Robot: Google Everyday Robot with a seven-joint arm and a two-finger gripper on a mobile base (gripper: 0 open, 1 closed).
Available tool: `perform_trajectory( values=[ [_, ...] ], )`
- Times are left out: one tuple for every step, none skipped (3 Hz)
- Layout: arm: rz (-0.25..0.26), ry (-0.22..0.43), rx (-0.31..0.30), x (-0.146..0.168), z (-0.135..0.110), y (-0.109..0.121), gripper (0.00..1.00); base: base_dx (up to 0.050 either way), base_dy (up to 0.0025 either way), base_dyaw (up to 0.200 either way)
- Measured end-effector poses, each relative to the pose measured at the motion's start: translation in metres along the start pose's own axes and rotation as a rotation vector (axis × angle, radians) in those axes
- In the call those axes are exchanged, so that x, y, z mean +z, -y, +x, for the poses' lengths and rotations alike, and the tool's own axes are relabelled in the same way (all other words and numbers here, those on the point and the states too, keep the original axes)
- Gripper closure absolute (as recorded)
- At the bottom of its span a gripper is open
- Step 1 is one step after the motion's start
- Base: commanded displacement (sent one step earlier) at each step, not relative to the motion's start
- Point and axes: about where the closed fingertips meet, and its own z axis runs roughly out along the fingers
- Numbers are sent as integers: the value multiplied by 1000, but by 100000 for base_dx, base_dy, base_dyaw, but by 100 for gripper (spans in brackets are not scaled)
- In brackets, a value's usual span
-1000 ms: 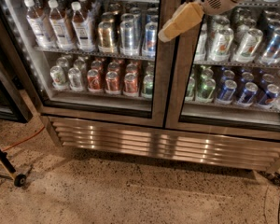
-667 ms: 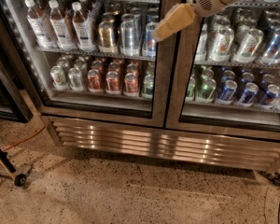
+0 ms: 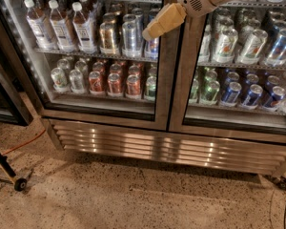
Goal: Open left fridge door
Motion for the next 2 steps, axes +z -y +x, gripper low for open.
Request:
perform_trajectory(
  values=[
    [-16,6,0,1,1,0,0,0,0,0],
    [-42,18,-8,0,4,1,0,0,0,0]
  ],
)
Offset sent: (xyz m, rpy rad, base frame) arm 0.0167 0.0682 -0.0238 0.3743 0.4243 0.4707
